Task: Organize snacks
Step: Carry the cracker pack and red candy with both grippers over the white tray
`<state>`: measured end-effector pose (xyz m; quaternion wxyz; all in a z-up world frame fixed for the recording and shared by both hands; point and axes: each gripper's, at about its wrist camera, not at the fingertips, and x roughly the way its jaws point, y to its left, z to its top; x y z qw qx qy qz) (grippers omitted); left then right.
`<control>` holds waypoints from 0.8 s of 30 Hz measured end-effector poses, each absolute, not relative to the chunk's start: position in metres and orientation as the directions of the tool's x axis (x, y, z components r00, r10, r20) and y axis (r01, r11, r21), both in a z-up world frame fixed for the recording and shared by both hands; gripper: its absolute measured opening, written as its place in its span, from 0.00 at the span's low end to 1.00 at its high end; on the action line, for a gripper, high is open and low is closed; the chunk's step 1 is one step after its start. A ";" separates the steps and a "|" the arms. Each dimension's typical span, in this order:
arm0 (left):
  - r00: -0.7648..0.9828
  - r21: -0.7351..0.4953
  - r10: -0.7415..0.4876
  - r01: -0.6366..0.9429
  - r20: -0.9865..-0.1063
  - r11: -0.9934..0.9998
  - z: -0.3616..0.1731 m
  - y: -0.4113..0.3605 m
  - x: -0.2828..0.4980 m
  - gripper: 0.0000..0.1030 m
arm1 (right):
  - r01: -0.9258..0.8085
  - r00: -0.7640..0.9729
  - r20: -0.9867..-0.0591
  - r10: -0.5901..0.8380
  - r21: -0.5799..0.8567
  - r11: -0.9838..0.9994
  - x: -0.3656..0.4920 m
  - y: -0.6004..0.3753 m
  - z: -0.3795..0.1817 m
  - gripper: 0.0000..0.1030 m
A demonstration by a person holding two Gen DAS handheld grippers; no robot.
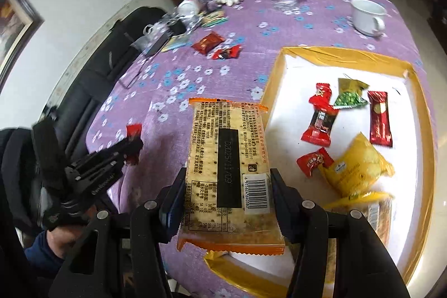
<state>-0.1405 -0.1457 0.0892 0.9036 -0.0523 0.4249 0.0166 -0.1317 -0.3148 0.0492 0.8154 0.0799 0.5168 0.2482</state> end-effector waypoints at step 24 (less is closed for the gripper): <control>0.658 -0.035 -0.052 0.039 -0.751 0.999 0.133 -0.320 -0.161 0.21 | -0.343 0.305 -0.757 0.577 0.478 0.809 -0.121 -0.436 0.047 0.55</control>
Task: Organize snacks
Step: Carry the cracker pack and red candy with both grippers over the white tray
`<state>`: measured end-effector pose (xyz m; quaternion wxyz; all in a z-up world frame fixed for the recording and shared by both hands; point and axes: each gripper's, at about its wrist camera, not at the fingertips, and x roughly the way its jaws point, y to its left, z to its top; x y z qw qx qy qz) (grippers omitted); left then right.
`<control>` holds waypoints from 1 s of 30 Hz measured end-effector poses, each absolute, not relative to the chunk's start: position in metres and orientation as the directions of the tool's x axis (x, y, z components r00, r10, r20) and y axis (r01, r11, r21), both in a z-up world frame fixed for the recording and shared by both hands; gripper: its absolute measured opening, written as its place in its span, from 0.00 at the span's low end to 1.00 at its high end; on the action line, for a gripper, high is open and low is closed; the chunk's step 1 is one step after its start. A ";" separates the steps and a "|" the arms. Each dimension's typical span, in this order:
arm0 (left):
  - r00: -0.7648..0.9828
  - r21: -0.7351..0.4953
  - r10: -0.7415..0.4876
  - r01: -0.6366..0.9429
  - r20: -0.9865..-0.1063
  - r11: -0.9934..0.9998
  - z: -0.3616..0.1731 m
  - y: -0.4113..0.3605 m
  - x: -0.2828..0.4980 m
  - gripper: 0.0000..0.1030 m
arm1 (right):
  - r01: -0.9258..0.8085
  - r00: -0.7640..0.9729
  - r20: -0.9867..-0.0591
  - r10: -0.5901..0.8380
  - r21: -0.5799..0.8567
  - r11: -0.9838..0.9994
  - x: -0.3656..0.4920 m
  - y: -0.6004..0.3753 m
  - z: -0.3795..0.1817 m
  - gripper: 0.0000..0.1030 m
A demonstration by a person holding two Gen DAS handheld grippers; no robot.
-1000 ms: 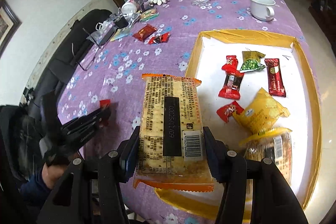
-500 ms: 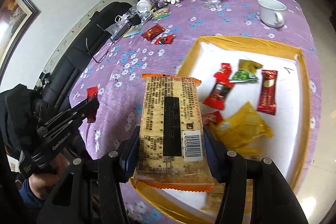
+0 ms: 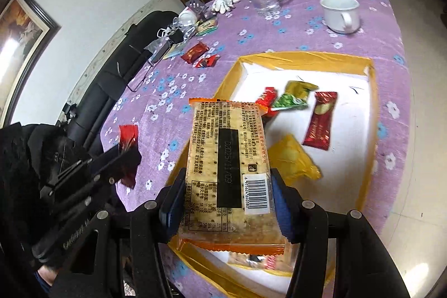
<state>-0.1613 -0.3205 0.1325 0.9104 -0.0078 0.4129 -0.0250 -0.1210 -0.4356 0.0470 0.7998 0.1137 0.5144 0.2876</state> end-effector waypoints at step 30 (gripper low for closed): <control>0.646 -0.209 -0.288 0.198 -0.707 0.958 0.125 -0.265 -0.148 0.20 | -0.211 0.385 -0.816 0.432 0.378 0.902 -0.122 -0.389 0.069 0.55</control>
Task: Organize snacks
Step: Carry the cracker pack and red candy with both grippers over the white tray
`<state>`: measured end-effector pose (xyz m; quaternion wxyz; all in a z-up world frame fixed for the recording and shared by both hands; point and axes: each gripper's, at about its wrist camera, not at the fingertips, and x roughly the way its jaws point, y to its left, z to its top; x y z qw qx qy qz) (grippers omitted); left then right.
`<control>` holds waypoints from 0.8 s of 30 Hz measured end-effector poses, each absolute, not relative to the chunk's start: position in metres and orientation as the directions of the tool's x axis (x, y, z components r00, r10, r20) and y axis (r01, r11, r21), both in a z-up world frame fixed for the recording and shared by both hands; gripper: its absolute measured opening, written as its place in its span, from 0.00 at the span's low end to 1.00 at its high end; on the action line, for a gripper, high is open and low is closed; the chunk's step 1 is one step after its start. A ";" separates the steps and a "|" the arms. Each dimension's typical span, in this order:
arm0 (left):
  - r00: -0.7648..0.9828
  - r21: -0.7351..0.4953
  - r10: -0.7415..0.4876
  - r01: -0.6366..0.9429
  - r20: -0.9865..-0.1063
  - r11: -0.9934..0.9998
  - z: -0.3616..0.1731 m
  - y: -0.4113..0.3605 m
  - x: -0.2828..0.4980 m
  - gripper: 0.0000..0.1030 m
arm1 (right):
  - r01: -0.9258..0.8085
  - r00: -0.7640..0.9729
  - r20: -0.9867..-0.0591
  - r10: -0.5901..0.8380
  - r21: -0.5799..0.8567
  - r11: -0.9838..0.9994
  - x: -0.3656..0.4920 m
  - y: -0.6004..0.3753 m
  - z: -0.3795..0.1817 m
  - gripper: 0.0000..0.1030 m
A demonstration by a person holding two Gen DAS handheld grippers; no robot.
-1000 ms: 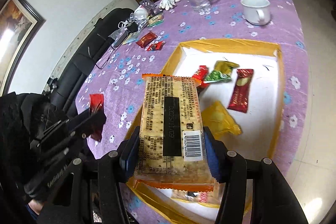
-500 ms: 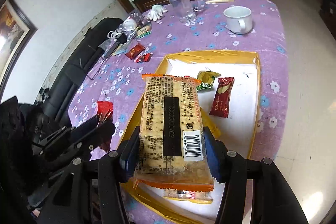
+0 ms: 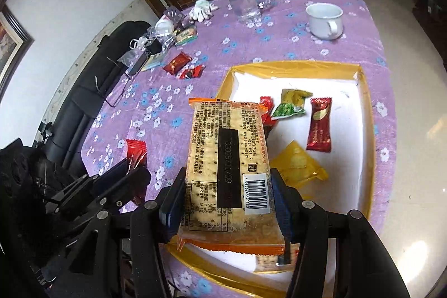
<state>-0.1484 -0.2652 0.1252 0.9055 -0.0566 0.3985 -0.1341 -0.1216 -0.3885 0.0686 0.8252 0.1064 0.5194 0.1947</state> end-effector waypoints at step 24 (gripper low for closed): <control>0.589 -0.165 -0.161 0.048 -0.792 0.985 0.091 -0.323 -0.134 0.20 | -0.309 0.303 -0.855 0.422 0.330 0.892 -0.045 -0.424 0.029 0.55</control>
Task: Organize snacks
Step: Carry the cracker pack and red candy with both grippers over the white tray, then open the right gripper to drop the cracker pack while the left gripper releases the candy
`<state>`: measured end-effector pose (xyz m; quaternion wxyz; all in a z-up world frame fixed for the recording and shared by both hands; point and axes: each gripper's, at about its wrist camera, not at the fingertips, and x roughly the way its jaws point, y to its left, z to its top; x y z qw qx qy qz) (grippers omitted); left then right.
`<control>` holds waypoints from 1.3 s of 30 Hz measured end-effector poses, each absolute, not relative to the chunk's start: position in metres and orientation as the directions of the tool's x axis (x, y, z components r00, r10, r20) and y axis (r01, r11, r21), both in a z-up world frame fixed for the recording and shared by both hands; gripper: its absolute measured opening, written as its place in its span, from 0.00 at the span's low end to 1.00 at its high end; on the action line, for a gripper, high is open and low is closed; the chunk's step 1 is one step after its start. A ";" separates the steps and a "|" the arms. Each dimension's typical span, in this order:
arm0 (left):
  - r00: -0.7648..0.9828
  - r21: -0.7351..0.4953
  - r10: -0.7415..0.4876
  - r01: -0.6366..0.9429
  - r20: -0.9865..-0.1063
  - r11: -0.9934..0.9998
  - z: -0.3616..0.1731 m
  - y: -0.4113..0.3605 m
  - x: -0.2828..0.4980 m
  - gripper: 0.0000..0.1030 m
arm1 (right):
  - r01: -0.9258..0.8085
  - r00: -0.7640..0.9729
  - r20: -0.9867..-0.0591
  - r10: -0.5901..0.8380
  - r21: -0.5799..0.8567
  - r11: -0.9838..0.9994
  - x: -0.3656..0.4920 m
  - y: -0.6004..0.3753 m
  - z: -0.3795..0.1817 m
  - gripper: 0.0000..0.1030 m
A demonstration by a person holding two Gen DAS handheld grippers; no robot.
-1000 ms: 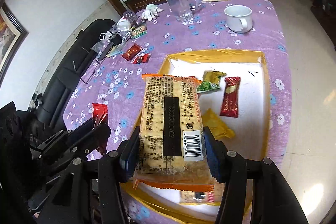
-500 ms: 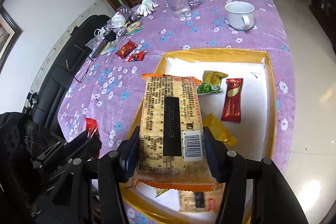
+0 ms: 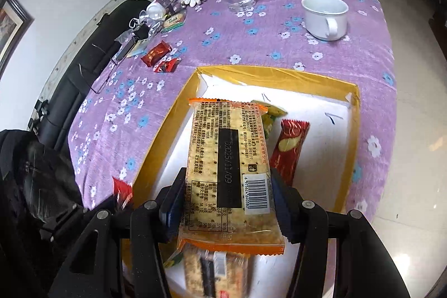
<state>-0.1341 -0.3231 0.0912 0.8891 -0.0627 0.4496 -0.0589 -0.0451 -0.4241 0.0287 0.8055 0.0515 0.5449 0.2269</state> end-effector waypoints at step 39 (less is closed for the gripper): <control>0.495 -0.172 -0.322 0.325 -0.807 0.930 0.068 -0.324 -0.099 0.21 | -0.123 0.432 -0.878 0.207 0.170 0.978 -0.080 -0.412 0.057 0.57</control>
